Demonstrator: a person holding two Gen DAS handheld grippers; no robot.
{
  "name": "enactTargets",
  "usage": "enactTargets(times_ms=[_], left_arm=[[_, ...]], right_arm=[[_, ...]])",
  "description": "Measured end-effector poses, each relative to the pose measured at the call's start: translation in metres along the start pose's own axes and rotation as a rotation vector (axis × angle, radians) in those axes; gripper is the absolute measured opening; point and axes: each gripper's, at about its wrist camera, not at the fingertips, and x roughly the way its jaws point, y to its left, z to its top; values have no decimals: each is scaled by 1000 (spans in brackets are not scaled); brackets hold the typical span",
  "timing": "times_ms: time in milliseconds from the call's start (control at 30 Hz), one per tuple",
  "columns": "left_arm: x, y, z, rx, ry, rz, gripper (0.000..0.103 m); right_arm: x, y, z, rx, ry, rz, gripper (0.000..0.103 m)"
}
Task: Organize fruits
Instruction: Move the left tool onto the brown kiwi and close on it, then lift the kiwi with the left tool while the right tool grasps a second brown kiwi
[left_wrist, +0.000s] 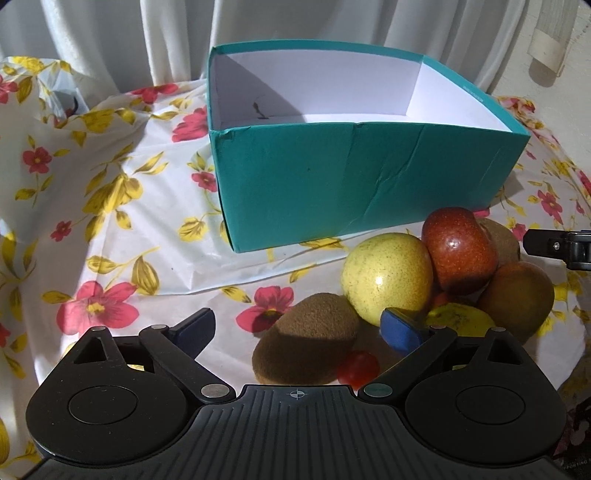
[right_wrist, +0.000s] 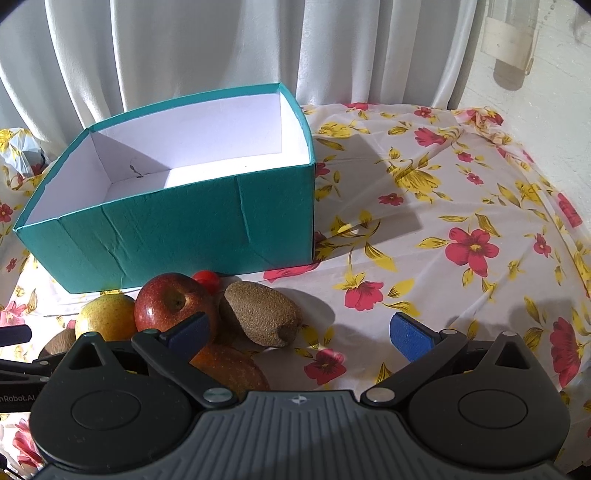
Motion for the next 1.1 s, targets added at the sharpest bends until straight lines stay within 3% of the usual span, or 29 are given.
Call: enactTargets(times_ms=[133,233,367,533,600,800,1100], left_arm=[[1,3,2,0,11,-73,88],[6,3,0,14,57,-82,67],[15,5,-1,15,92,-82,67],[20,-8,-1,114,104,-44,67],[21,-13,-2,135,81,-24,57],[15,-4,3,27,75,-32,55],[-9,1,7,-38,12,-48,55]], right_arm=[[0,-1,1,2,-2,-3,103],[-2,0,2,3,-6,-4,103],[-2,1,2,3,-9,-9,103],[-2,3,4,-4,-8,-14,103],[-2,3,4,-7,-8,-16,103],[-6,1,1,-19,-23,-19,103],[-3,6,-4,-85,-43,24,103]])
